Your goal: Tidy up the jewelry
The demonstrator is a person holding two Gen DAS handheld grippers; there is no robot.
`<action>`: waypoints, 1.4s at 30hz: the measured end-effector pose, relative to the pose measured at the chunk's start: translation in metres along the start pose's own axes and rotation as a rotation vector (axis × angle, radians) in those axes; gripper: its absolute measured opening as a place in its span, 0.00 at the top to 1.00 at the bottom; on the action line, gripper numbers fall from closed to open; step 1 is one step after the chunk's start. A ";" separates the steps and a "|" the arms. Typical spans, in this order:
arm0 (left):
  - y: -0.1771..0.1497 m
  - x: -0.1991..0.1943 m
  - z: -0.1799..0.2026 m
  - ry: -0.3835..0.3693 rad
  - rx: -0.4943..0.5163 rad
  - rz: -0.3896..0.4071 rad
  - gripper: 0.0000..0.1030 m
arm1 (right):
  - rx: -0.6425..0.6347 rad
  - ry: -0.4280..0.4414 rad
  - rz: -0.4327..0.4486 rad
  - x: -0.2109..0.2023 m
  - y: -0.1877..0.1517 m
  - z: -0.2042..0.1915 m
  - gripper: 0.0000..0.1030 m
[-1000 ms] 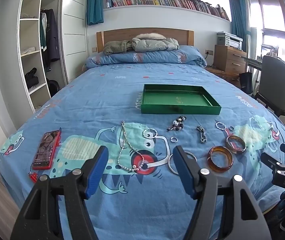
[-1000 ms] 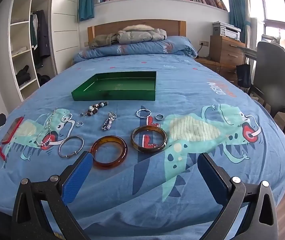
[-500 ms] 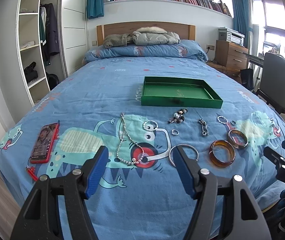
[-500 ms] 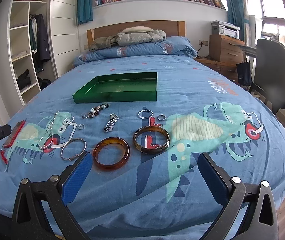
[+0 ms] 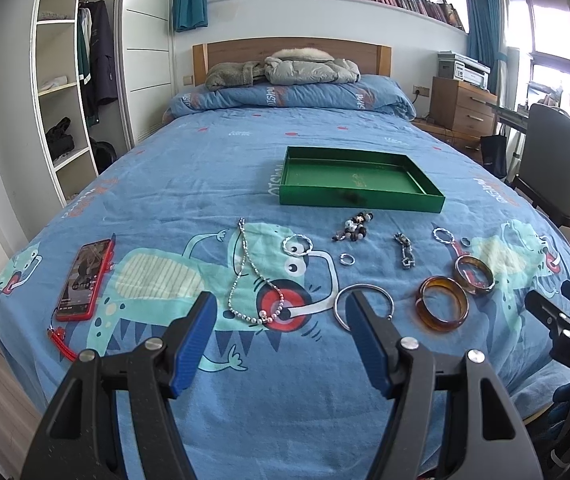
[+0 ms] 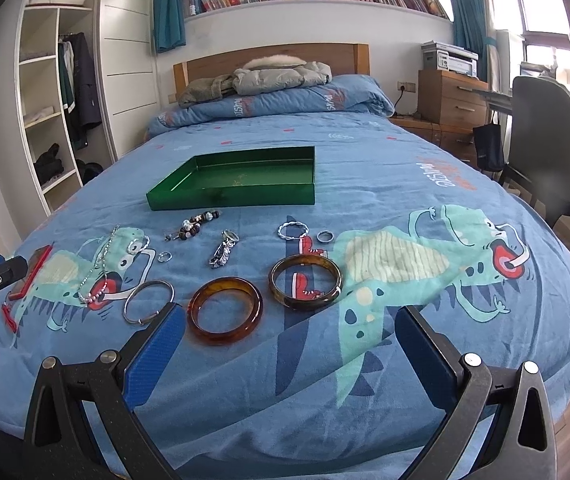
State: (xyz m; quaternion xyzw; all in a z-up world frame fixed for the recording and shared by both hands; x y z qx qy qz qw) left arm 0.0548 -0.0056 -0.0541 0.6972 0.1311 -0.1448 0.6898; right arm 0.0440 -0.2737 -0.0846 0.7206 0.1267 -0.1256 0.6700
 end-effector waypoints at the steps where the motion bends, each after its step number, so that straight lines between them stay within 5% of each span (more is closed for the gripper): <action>1: 0.000 0.000 0.001 -0.002 0.002 -0.003 0.37 | 0.003 0.000 0.001 0.000 0.000 0.000 0.00; 32: -0.010 0.012 -0.009 -0.013 -0.009 -0.063 0.37 | 0.046 0.066 -0.086 0.014 -0.013 -0.007 0.03; 42: -0.025 0.032 -0.004 -0.058 -0.021 -0.143 0.37 | 0.066 0.164 -0.167 0.034 -0.031 -0.026 0.27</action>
Point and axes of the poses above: each gripper's, at about its wrist camera, not at the fingertips, and x roughly the way its jaws point, z to its right, y to its top, the point moved 6 cm from there along x, roughly the way its jaws point, and after that the axes turned 14 degrees about z, right-handed, at the moved point
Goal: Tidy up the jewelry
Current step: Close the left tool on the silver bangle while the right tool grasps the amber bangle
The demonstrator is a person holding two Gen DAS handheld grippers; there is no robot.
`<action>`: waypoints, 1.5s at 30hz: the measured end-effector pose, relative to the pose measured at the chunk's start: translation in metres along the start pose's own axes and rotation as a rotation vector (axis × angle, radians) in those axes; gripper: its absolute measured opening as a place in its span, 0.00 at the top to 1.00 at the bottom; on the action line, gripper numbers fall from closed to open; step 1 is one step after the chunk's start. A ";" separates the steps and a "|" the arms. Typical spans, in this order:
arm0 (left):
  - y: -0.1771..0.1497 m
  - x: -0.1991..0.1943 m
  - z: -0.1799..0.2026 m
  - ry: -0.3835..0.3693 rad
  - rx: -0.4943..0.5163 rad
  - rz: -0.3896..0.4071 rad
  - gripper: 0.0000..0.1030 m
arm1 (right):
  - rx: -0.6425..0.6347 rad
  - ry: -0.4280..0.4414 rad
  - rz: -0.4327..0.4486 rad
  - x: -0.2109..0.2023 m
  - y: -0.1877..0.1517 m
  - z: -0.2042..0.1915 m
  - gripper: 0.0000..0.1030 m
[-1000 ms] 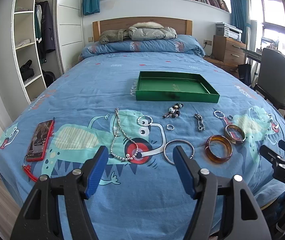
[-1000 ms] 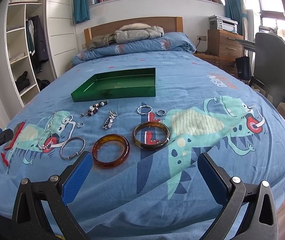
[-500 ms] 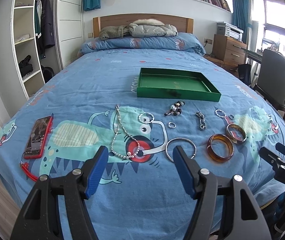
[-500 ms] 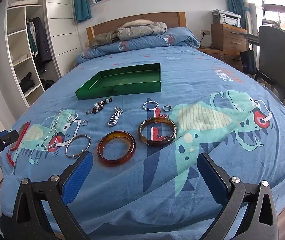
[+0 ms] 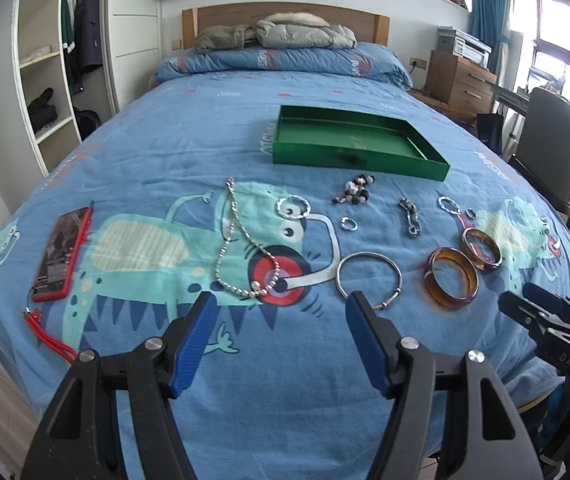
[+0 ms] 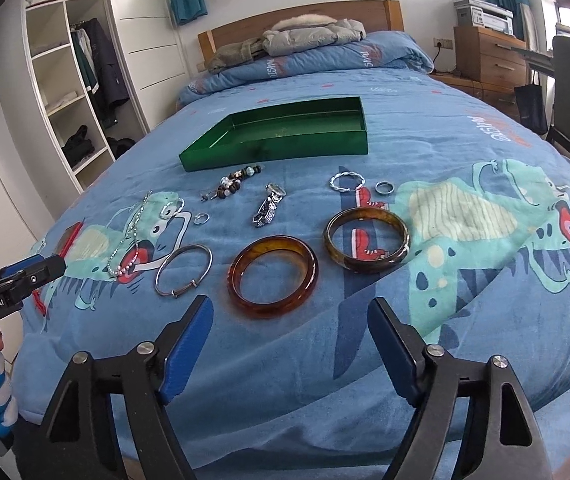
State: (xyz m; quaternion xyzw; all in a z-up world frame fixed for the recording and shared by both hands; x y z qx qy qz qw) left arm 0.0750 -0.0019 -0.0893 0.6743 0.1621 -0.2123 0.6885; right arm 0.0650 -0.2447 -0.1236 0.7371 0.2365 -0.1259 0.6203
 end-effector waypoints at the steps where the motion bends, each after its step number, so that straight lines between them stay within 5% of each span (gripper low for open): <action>1: -0.001 0.003 0.002 -0.014 -0.002 -0.011 0.37 | 0.005 0.007 -0.008 0.002 -0.001 -0.001 0.31; 16: -0.002 0.063 0.037 -0.130 0.009 -0.102 0.38 | 0.089 0.064 -0.123 0.047 -0.004 0.009 0.62; 21: -0.006 0.086 0.042 -0.160 -0.001 -0.145 0.48 | 0.102 0.062 -0.157 0.062 -0.007 0.013 0.71; 24: -0.010 0.100 0.045 -0.180 -0.015 -0.180 0.58 | 0.094 0.059 -0.169 0.069 -0.007 0.013 0.74; 37: -0.030 0.135 0.051 -0.180 0.074 -0.281 0.64 | -0.022 0.021 -0.268 0.096 -0.015 0.003 0.75; 45: -0.028 0.134 0.054 -0.183 0.101 -0.248 0.94 | -0.101 -0.004 -0.290 0.105 -0.014 -0.004 0.81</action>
Point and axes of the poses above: each gripper's, at about its wrist camera, not at the fingertips, and x roughly the way its jaws point, z to its right, y to its top, the point moved 6 cm from there along x, roughly the way its jaws point, and after that the axes turned 14 degrees about z, right-handed, at the moved point
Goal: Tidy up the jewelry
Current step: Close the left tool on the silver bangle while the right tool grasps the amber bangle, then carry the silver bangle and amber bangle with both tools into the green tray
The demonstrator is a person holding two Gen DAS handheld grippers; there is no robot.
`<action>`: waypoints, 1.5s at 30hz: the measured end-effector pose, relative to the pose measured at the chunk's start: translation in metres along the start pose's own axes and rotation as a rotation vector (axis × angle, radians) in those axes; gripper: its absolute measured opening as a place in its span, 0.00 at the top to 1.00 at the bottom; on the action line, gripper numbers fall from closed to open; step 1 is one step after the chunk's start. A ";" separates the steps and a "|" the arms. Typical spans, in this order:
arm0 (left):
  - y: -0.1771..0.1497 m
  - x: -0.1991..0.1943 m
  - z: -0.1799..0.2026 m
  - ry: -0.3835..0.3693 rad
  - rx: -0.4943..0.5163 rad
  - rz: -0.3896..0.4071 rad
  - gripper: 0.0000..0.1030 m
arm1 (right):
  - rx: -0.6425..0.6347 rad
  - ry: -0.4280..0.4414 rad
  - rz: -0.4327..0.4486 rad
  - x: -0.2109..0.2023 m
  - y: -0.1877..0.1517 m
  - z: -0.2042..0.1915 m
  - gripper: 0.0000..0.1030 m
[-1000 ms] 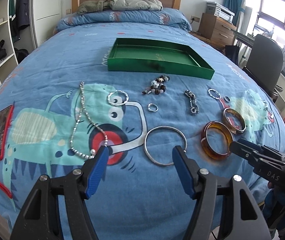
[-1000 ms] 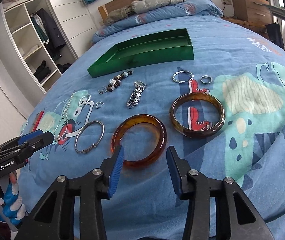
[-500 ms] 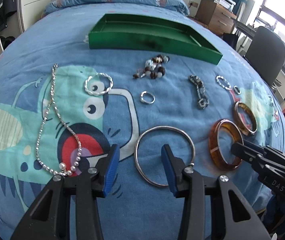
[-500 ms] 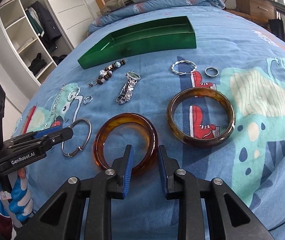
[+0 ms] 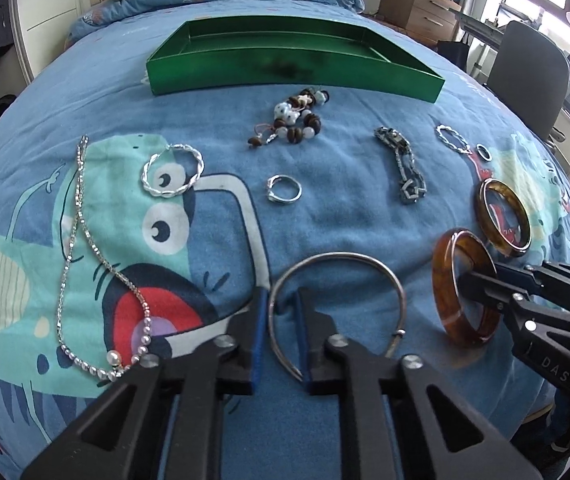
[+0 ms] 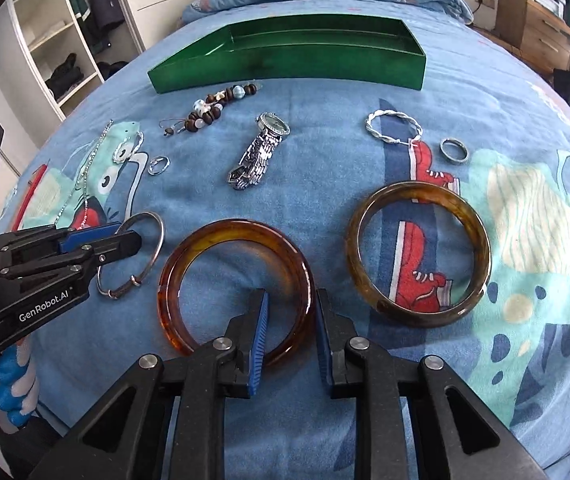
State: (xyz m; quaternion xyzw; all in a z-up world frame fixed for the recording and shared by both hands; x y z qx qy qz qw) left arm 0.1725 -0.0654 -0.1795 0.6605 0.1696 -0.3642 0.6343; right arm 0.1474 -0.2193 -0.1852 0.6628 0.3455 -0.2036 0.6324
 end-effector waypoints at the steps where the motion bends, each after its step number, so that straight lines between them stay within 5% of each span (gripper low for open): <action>1: 0.000 -0.001 0.001 0.002 0.009 0.005 0.95 | -0.002 -0.006 0.007 0.000 0.000 0.000 0.86; 31: 0.068 -0.083 0.022 0.134 0.119 0.210 0.96 | -0.015 -0.022 0.326 -0.090 0.047 0.003 0.91; 45: 0.179 -0.055 -0.010 0.164 0.067 0.356 0.96 | -0.012 -0.070 0.453 -0.065 0.159 0.039 0.91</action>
Point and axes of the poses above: each gripper's, at about its wrist camera, not at the fingertips, and x roughly the way its jaws point, z to its right, y to its top, the point moved 6 cm from there along x, roughly the way its jaws point, and after that the axes turned 14 degrees about z, right-handed, at the moved point
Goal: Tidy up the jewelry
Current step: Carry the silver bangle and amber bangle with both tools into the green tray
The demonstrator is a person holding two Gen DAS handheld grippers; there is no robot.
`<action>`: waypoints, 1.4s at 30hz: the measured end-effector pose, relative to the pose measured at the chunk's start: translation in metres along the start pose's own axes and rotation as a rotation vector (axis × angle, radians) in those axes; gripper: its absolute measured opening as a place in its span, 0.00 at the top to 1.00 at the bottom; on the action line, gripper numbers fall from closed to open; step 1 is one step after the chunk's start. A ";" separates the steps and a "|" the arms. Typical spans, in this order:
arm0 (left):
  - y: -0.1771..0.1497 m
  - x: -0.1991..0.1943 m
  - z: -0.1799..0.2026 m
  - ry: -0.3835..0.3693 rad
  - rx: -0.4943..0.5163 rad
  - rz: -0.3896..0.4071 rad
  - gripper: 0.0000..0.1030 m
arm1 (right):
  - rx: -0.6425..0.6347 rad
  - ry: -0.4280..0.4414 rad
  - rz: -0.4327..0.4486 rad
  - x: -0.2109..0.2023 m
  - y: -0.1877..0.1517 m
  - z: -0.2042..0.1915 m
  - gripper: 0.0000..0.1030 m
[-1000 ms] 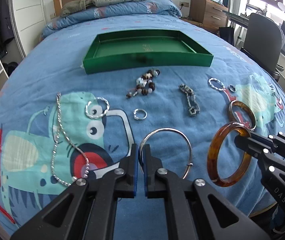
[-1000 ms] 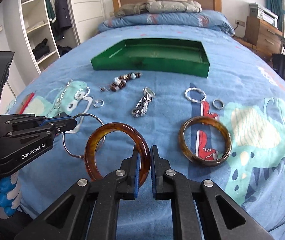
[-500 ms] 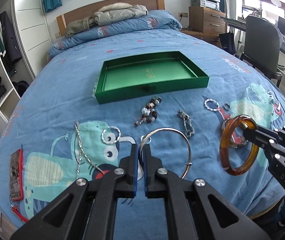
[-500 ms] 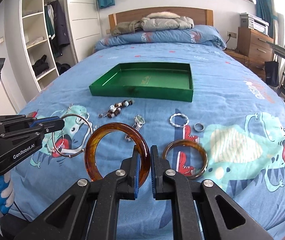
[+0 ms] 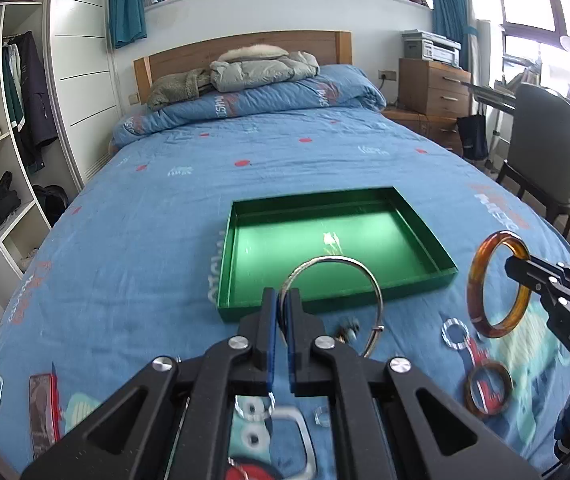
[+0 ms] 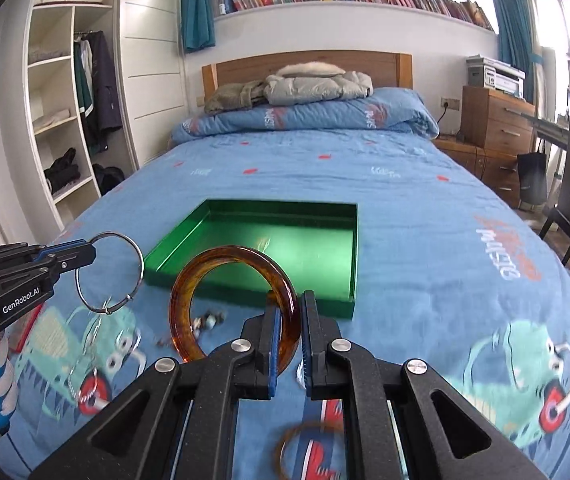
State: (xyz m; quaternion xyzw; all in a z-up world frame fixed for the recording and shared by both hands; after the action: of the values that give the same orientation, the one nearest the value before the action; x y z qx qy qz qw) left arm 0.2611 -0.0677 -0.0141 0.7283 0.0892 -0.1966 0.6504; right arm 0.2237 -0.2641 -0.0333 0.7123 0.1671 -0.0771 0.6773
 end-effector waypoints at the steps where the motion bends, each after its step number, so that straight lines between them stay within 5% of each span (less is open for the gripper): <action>1: 0.005 0.009 -0.002 0.006 -0.002 0.003 0.96 | -0.001 -0.005 0.005 0.009 0.005 0.002 0.91; 10: 0.018 0.083 -0.009 0.031 -0.011 -0.005 0.96 | -0.001 -0.041 0.001 0.087 0.025 0.014 0.91; 21: -0.014 0.151 -0.006 0.028 -0.036 -0.098 0.96 | 0.000 -0.056 -0.089 0.150 0.002 0.016 0.91; 42: -0.060 0.185 -0.003 -0.008 -0.093 -0.260 0.96 | -0.053 -0.028 -0.346 0.194 -0.049 0.015 0.90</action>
State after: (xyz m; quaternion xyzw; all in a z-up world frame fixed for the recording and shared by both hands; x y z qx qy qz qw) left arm 0.4068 -0.0794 -0.1427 0.6787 0.1895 -0.2778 0.6529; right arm 0.3893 -0.2515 -0.1460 0.6538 0.2798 -0.1978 0.6747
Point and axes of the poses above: each gripper's, at about its wrist camera, not at the fingertips, and x roughly the way its jaws point, z to its right, y to its top, the point moved 6 cm from there along x, roughly the way its jaws point, and after that the axes turned 14 degrees about z, right-handed, at the moved point
